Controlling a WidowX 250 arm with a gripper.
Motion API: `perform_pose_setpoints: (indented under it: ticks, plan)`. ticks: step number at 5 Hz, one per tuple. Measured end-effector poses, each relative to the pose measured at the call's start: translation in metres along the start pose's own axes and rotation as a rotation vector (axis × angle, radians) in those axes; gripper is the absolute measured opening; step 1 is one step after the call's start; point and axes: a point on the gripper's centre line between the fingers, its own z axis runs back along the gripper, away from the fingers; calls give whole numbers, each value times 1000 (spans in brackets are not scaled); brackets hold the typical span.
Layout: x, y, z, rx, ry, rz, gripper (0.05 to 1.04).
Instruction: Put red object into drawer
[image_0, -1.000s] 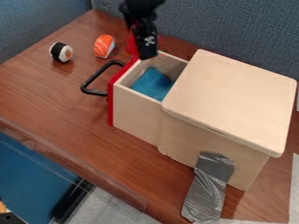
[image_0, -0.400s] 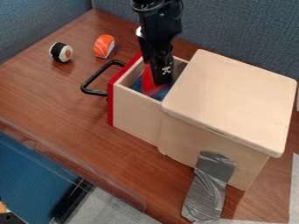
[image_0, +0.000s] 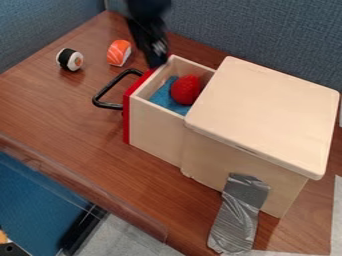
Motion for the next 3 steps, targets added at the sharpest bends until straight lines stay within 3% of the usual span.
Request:
perform_pose_setpoints:
  ticks: [1, 2, 3]
  plan:
    - [-18, 32, 19, 32, -1, 49, 1003]
    - [-47, 49, 10, 49, 82, 44, 1003]
    - [-75, 58, -5, 96, 179, -6, 1001]
